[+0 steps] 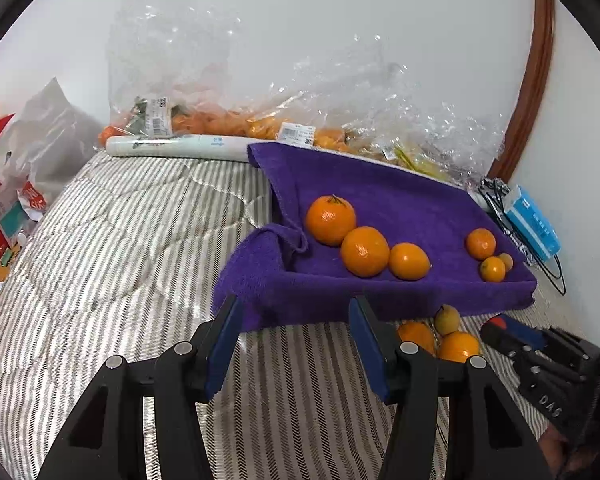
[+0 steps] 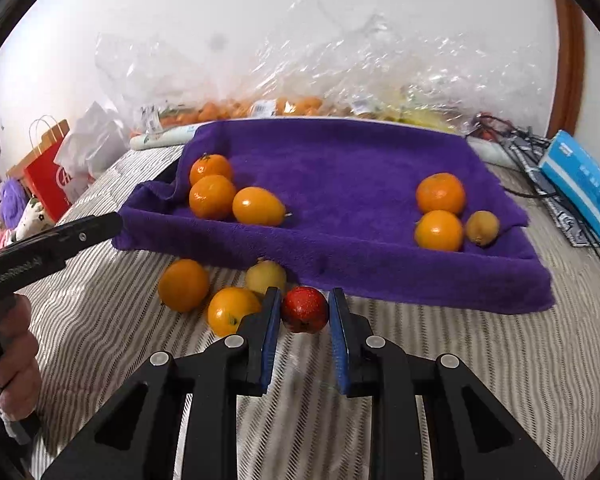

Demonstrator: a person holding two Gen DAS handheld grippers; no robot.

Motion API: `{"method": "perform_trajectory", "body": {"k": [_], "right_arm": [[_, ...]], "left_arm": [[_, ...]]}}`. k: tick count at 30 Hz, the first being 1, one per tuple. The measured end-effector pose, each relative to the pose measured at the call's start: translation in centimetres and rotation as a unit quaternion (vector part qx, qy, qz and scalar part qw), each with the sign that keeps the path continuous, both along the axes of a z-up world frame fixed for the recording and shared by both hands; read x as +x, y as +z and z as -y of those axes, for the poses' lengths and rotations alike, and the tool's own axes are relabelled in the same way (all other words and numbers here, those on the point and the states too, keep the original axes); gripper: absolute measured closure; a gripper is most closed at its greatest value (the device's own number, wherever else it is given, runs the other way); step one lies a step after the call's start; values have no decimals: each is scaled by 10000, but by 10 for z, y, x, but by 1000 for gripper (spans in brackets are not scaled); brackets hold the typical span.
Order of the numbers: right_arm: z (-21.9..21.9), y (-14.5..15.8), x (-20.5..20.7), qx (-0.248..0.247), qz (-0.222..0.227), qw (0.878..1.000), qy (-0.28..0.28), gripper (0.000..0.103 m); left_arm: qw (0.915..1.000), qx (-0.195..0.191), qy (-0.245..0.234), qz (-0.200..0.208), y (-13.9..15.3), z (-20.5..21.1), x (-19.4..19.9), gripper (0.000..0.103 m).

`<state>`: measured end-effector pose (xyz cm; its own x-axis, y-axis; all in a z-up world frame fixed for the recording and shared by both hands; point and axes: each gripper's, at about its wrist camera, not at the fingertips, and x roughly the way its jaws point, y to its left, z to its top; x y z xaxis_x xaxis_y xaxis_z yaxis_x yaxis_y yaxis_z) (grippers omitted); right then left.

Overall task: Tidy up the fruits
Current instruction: 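Grasp a red fruit with the right tool while the left tool grasps an orange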

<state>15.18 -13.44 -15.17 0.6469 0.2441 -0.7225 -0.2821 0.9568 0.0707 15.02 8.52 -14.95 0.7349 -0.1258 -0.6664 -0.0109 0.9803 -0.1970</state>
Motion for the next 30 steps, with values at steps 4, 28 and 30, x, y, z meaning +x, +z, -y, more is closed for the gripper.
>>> {"method": "perform_trajectory", "body": {"k": [4,28,30], "right_arm": [[15,1,-7,96,-24,9999,-44,79],[88,0,-22,426,-92,9986,-303,79],[82,0,-23,382,-71,9991,-152,79]], "left_arm": [[9993,-93,-363,32,-3,10,-1,50],[9901,27,-1262,-609,-21,78,16,72],[9917,-231,-1116,-589,-21,69,15,72]]}}
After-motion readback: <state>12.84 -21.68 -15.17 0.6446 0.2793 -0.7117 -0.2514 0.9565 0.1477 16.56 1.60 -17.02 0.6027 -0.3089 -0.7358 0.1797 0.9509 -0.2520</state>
